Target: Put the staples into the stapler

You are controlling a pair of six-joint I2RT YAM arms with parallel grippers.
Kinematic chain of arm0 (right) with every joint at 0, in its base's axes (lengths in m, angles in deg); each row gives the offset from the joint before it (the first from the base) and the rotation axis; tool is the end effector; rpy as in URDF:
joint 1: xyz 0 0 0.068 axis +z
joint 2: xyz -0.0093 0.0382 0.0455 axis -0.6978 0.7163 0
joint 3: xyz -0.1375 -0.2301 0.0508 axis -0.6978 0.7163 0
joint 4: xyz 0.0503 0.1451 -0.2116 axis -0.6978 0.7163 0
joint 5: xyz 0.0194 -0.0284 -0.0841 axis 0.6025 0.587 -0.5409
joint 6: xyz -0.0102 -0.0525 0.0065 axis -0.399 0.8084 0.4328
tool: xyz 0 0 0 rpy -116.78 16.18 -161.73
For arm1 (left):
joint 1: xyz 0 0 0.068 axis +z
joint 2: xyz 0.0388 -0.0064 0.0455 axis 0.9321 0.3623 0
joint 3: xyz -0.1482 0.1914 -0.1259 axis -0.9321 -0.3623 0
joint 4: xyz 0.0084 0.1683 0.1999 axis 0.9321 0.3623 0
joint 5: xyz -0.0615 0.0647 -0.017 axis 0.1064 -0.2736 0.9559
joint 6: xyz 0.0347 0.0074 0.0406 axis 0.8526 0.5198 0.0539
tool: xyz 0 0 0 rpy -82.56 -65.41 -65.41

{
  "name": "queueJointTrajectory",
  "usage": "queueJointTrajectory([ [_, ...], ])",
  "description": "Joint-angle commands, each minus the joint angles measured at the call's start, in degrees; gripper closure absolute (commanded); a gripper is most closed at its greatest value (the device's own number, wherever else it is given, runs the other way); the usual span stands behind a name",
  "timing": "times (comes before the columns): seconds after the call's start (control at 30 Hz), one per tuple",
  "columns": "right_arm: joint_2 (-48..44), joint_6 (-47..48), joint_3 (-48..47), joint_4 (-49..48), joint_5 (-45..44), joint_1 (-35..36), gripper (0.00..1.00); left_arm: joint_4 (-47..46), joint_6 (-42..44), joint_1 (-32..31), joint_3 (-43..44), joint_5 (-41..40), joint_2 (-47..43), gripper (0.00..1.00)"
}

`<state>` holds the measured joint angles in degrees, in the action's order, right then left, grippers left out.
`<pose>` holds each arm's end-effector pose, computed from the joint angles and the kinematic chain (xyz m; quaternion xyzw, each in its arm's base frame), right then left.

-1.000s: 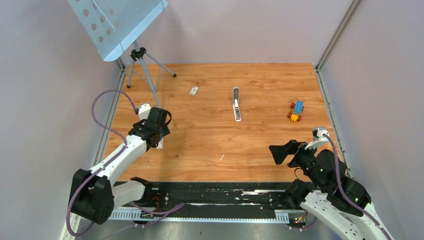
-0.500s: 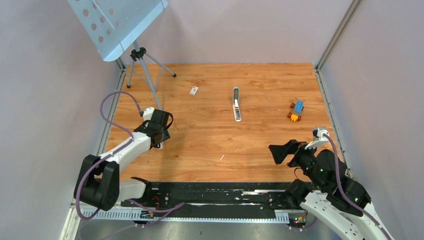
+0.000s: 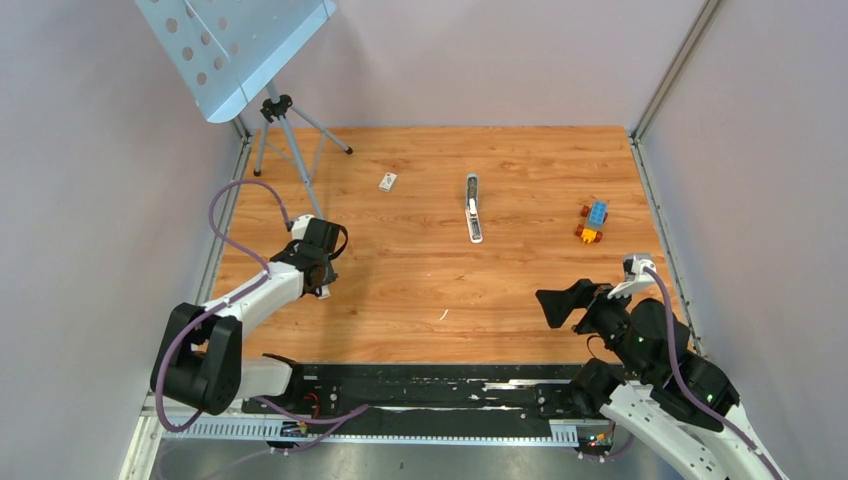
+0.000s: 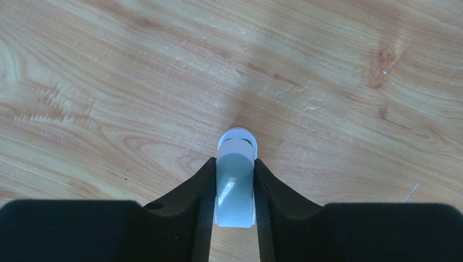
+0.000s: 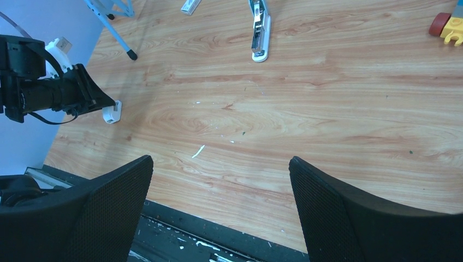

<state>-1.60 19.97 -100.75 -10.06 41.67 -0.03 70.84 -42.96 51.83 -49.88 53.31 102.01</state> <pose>0.0383 0.0224 0.3171 0.0347 0.7644 0.3139 0.5621 0.2230 -0.0515 0.1713 -0.2086 0.9190 0.0840 0.3238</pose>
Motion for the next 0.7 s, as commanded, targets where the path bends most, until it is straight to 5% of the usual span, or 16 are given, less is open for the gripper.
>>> queueJointTrajectory([
  [0.0, -0.2, -0.4, 1.6, -1.0, 1.2, 0.1, 0.02, 0.3, 2.1, 0.5, 1.7, -0.4, -1.4, 0.72],
  [0.37, 5.4, 1.2, 4.2, -7.1, 9.0, 0.1, 0.02, -2.0, 9.7, 0.4, 2.9, 13.6, -9.1, 0.99],
  [0.67, 13.4, 10.8, 7.1, -21.3, 28.6, 0.1, 0.03, -23.8, 11.2, -1.9, -6.4, 40.4, -20.9, 1.00],
])
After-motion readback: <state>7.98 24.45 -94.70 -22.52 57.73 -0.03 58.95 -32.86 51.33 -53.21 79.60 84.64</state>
